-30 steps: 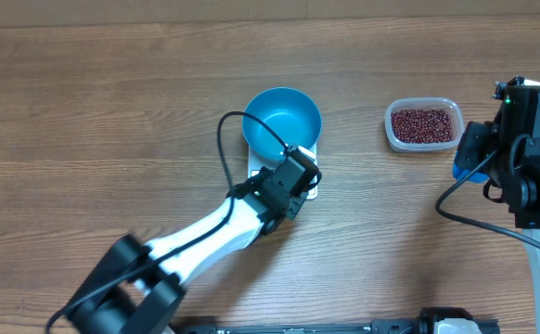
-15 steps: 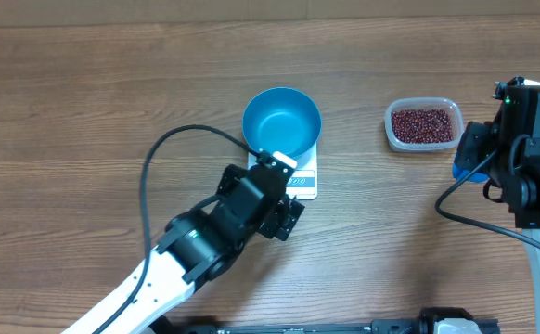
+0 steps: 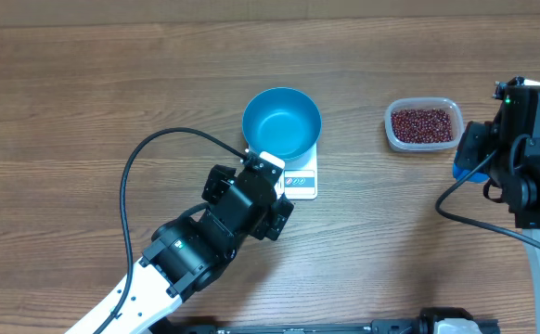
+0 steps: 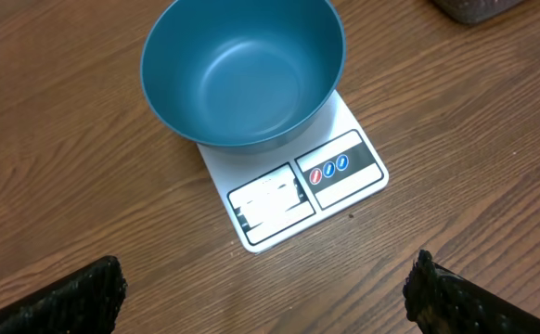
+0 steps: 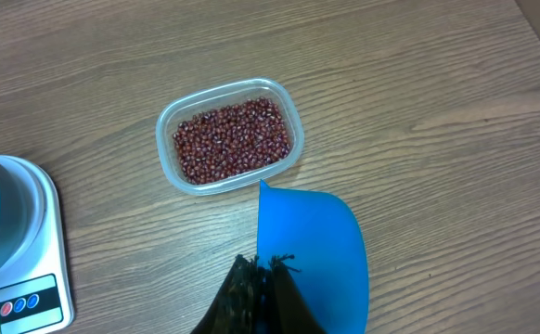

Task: Scoop item into bowl and weigh 150g on scale
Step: 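Lift the left gripper back away from the scale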

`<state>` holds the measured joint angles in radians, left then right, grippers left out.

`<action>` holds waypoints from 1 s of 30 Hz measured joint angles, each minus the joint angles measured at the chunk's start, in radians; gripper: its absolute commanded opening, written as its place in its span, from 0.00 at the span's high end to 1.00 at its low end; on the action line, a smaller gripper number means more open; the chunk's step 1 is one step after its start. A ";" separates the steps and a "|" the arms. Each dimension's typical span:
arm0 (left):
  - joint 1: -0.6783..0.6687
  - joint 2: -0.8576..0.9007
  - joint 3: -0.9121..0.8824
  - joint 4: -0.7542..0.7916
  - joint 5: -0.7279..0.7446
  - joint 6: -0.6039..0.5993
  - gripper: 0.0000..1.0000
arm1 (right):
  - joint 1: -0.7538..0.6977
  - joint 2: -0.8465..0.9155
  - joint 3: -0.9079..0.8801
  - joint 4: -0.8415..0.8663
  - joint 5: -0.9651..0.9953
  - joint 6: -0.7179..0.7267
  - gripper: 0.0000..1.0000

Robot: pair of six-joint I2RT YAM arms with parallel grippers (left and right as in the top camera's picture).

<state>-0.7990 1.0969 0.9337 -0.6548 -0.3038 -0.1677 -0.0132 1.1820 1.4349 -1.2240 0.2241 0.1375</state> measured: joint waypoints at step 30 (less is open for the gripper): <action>0.000 -0.004 0.053 0.014 -0.030 0.014 0.00 | 0.000 0.010 0.000 0.004 -0.008 0.000 0.96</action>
<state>-0.7990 1.0927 0.9863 -0.6403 -0.3336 -0.1535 -0.0132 1.1915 1.4353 -1.2198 0.2157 0.1375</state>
